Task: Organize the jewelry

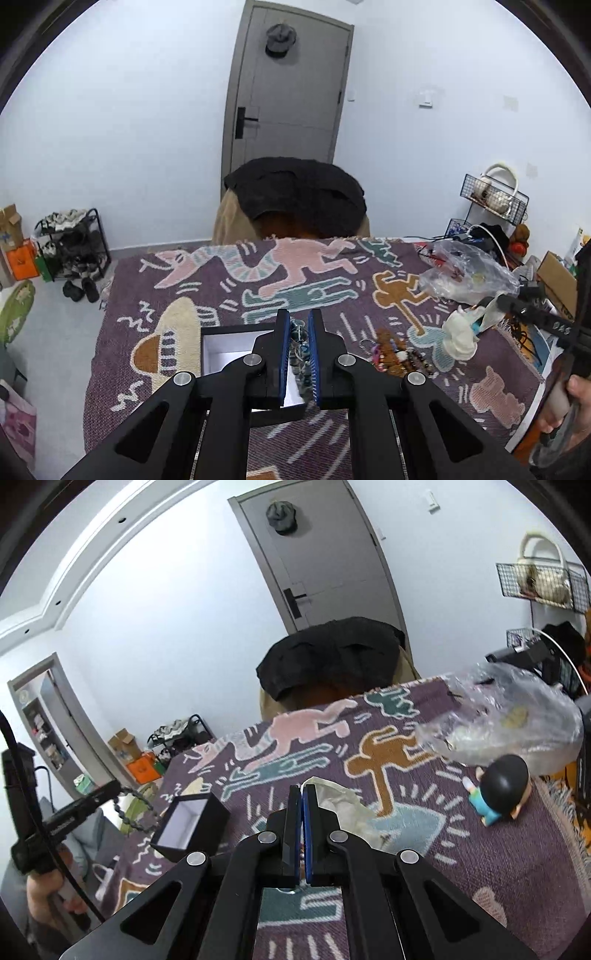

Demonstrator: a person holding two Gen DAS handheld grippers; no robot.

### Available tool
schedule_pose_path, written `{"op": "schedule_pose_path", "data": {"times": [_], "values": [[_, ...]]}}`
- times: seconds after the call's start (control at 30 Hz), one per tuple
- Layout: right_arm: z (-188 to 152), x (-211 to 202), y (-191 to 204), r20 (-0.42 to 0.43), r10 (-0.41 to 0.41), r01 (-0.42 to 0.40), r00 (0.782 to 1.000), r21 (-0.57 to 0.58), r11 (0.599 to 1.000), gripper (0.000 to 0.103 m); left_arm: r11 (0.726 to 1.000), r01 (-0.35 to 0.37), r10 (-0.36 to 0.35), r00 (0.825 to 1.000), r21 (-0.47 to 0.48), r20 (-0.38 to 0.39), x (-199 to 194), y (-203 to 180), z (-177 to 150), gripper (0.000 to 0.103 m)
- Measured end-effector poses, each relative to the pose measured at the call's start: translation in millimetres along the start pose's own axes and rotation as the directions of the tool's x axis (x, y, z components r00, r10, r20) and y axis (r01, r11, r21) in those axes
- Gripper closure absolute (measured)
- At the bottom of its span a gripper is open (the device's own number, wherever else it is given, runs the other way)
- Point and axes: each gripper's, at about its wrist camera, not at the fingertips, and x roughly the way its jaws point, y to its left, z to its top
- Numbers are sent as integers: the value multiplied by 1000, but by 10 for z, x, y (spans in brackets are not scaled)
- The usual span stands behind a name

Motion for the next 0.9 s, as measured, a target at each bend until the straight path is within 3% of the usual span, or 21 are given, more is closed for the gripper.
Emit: {"op": "schedule_pose_path", "data": {"times": [0.27,0.3,0.33,0.37,0.4,0.43,0.9], "values": [[108,155,357,-4,52,-52,999,-44,998,100,997,-10,5,997,-75,-72,262,335,-72,88],[119,172,413,-4,58,-58,998,-53,997,100,996,-10,2,997,-92,-81,276,383,-78,77],[135,204,485,-6,68,-68,998,-64,996,100,994,-7,-2,996,-111,-84,281,442,-86,56],[145,227,533,-9,75,-76,997,-70,995,100,992,-4,-6,997,-129,-76,266,493,-103,44],[158,258,604,-12,85,-86,996,-80,993,100,989,-6,-3,998,-147,-55,226,545,-122,25],[165,282,648,-15,90,-91,996,-86,992,100,987,-11,6,999,-160,-31,170,593,-143,18],[179,852,1471,-90,195,-208,977,-167,964,100,969,-100,102,995,-226,-4,-258,1135,-391,17]]}}
